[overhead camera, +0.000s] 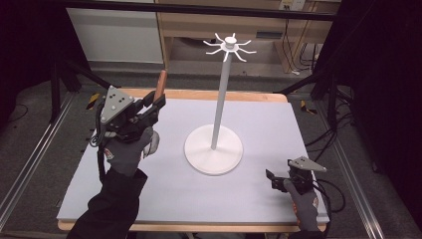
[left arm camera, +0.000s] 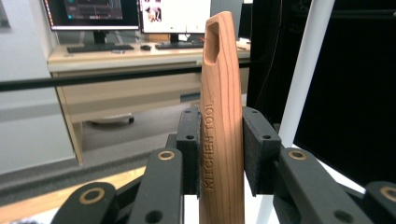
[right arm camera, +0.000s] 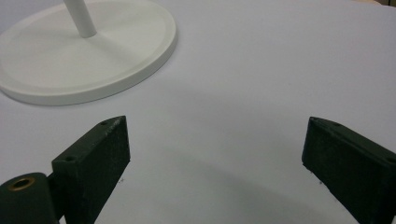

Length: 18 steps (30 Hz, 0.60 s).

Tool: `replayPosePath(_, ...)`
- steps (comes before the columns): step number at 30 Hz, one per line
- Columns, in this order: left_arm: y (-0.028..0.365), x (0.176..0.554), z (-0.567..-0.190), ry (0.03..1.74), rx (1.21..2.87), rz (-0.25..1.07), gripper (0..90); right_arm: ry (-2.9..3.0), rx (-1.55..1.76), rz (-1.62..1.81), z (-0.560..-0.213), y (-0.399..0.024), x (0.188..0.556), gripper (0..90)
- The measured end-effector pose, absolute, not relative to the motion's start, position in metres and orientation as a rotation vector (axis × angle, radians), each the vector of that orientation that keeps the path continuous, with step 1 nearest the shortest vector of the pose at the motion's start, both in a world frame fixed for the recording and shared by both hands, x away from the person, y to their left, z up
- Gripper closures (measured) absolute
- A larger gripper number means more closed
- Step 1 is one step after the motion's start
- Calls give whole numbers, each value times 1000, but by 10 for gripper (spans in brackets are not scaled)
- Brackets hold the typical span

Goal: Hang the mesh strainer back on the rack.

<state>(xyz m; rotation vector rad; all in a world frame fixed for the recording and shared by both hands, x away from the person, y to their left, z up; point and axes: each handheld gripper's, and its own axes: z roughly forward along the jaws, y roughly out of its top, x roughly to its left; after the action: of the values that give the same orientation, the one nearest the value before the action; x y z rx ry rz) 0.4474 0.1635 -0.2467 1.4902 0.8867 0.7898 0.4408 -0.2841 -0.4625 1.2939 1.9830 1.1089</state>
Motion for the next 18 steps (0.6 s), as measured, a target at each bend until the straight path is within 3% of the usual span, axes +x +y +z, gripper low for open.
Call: replayPosePath(18,137,449,-217,805,1456,812,703,1984,1297,1113,-462,-284,441,80)
